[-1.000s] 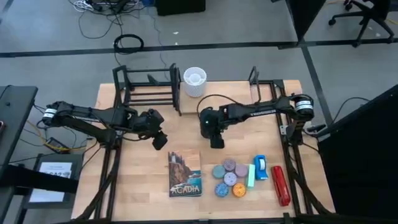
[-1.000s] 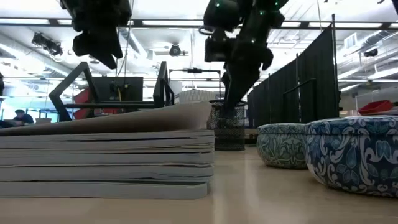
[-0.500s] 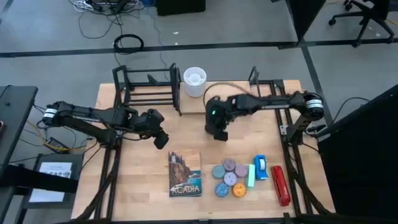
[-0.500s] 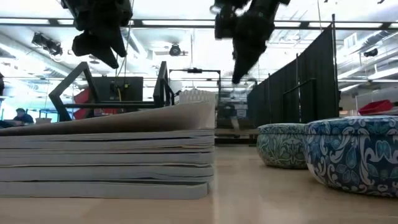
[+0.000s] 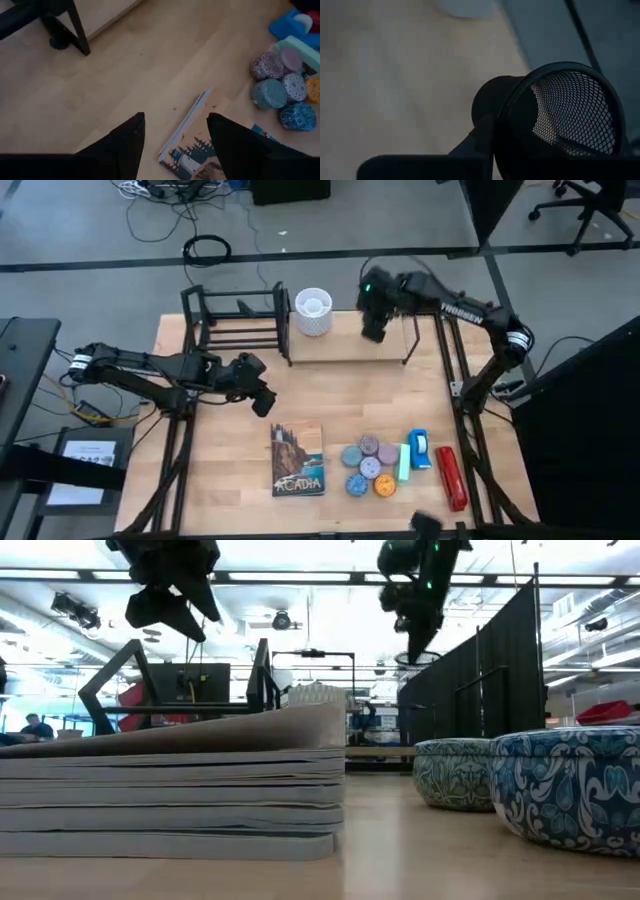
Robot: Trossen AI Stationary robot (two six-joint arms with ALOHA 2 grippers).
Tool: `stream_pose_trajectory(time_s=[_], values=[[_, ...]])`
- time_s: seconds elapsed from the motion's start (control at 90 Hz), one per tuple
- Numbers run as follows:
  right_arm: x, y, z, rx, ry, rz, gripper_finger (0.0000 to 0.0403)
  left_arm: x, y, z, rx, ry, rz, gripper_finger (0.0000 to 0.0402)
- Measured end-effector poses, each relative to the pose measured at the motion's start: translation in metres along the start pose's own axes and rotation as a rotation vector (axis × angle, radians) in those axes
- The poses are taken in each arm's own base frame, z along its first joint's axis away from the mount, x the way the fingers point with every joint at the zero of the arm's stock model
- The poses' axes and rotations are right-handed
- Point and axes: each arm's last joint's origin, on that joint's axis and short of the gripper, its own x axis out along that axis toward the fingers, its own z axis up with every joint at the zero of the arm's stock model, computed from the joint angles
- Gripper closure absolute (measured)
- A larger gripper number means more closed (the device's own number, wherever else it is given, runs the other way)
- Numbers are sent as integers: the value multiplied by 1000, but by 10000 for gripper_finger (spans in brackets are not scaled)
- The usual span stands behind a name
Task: Stock shelves
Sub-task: Put the black pen holder on the shelf
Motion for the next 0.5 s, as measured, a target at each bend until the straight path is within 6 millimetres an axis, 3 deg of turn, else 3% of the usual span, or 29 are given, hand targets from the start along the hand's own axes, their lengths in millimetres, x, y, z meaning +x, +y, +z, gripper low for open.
stream_pose_trajectory(time_s=[0.111,0.2,0.5], values=[[9,-34,-10,98,34,-23,403,0,0,0,-32,-10,10,204],[18,-47,-16,142,35,6,403,0,0,0,-61,-13,11,204],[43,-37,-24,78,46,35,403,0,0,0,-106,-16,15,204]])
